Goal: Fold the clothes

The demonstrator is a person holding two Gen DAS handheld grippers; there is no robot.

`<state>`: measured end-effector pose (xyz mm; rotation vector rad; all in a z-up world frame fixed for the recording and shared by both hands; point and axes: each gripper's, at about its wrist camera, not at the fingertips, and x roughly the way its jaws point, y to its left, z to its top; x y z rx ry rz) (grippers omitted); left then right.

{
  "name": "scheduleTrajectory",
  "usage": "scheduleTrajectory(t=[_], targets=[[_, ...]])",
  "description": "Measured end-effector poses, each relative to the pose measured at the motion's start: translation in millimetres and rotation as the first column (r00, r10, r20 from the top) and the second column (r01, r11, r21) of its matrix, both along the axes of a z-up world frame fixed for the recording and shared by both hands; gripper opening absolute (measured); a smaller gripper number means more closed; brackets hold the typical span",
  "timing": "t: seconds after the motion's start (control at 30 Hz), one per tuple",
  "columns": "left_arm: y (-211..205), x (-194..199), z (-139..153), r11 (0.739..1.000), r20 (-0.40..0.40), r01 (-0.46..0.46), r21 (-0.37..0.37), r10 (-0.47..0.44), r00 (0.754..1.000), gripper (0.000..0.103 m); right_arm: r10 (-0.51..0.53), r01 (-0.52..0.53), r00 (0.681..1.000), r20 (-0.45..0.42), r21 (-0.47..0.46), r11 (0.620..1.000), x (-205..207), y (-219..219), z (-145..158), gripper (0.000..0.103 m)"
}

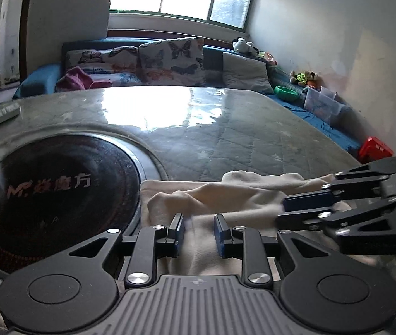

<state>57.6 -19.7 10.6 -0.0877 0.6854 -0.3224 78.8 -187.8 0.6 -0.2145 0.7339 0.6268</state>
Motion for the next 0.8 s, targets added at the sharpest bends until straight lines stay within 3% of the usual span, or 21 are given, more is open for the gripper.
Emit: scheduleTrajectory(t=[0.63,0.8], targets=[[8,-9,3,0.999,-0.004,-0.026,-0.034,0.026,1.0,0.027,0.021,-0.02,0.999,0.034,-0.046,0.999,51,49,1,0.014],[18,-19,8,0.998,0.003,-0.061,-0.029,0.061,0.998,0.035,0.031,-0.029,0.998,0.057,-0.033,0.999,39,43,14,0.016]])
